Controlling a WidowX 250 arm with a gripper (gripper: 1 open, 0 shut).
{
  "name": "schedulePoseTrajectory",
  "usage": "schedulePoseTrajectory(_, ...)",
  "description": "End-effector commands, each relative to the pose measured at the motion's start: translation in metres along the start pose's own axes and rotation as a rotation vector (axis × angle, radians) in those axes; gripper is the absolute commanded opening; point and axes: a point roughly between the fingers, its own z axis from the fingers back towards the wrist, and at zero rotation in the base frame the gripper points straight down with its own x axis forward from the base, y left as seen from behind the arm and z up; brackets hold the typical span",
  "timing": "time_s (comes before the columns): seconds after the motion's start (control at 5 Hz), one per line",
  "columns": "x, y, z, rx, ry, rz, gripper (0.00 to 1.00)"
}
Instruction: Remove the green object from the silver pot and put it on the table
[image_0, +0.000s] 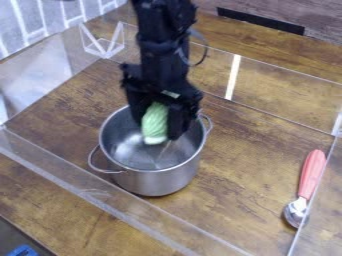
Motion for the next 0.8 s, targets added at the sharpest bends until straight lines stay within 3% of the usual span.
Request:
schedulePoseTrajectory(0.0, 0.032, -0.024, 0.042, 0.002, -0.116, -0.035, 0.0)
schedulePoseTrajectory(0.2, 0.057, -0.051, 0.044, -0.011, -0.135, -0.064, 0.0)
schedulePoseTrajectory(0.4, 0.072, -0.078, 0.029, -0.03, -0.137, -0.088, 0.0)
schedulePoseTrajectory(0.6, 0.074, -0.094, 0.008, -0.032, -0.146, -0.104, 0.0)
